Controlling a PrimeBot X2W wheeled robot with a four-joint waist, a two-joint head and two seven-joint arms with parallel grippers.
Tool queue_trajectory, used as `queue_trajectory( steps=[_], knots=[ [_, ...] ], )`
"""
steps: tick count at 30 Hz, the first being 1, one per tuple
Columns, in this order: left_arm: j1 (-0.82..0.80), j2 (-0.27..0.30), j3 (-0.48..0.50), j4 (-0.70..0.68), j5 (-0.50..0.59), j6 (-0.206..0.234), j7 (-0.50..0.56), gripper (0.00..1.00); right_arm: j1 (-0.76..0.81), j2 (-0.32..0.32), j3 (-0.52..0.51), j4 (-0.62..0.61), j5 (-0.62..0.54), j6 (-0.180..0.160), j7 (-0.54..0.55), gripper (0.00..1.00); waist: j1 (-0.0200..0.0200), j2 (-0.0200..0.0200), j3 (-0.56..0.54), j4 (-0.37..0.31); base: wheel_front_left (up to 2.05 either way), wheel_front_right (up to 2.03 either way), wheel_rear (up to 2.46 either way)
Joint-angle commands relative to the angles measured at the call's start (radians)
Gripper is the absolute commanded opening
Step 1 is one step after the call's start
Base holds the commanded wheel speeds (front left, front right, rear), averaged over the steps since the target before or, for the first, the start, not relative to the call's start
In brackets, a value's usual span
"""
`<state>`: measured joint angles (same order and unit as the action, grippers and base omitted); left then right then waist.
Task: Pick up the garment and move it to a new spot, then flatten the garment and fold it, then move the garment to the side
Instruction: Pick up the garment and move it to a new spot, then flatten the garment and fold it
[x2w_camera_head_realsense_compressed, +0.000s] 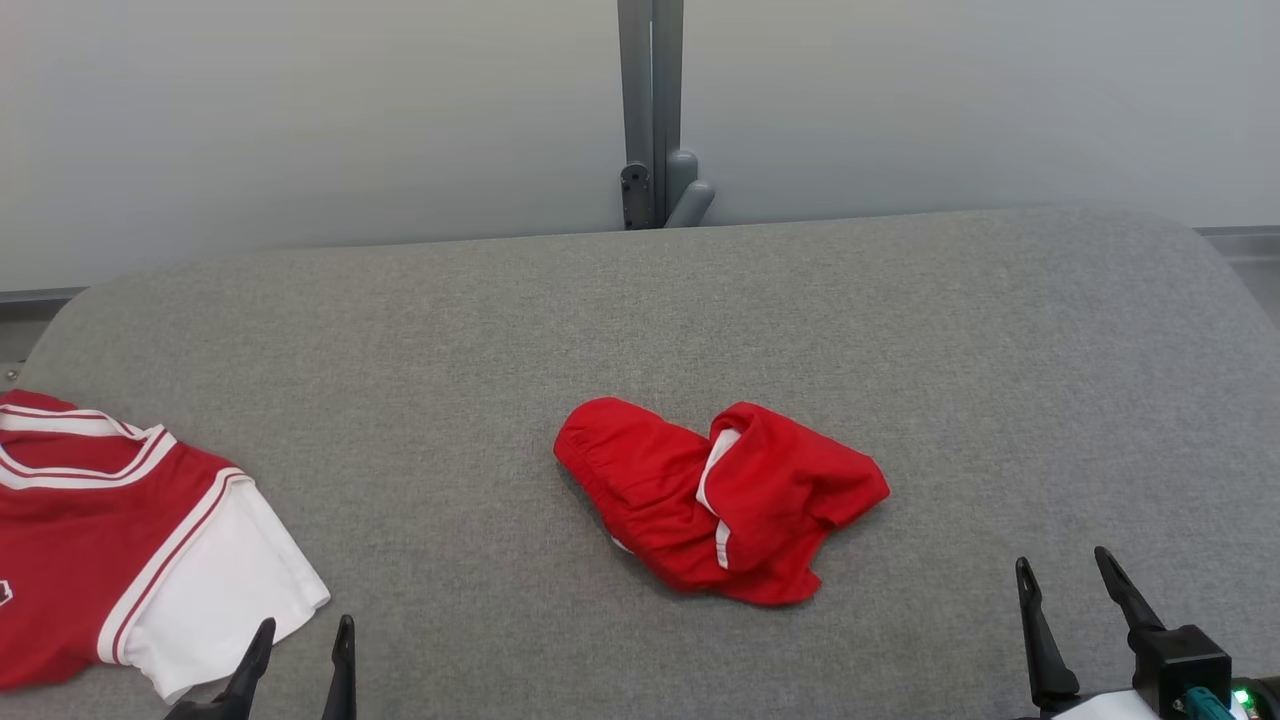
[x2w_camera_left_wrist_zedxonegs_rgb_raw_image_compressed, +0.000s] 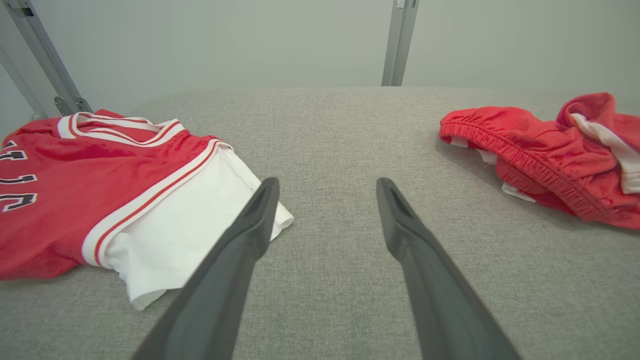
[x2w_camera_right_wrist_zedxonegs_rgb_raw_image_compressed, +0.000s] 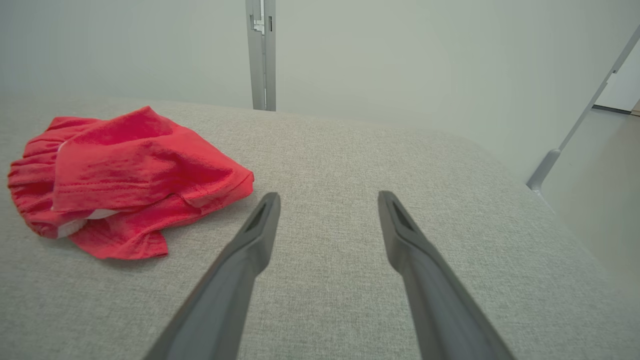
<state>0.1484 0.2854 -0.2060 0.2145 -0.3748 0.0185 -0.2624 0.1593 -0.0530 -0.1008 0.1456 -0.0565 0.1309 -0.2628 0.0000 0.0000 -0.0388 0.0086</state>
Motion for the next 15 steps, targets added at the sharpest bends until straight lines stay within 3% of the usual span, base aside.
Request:
queue_trajectory(
  steps=[1,6,15],
  knots=[
    [0.007,-0.01,0.011,-0.001,0.009,-0.011,-0.003,1.0,0.009,-0.004,-0.004,0.003,-0.005,0.0,-0.003,1.0,0.0,0.0,-0.002,0.002,0.0,0.0,0.0],
    [0.022,-0.054,0.073,0.001,0.057,-0.081,-0.003,1.0,0.012,-0.002,-0.019,0.008,-0.006,0.0,-0.003,1.0,0.0,0.0,0.0,0.0,0.0,0.0,0.0],
    [0.019,-0.11,0.157,0.011,0.112,-0.131,-0.004,1.0,0.002,0.0,-0.02,0.01,-0.007,0.0,-0.003,1.0,0.0,0.0,0.004,-0.011,0.0,0.0,0.0]
  ],
)
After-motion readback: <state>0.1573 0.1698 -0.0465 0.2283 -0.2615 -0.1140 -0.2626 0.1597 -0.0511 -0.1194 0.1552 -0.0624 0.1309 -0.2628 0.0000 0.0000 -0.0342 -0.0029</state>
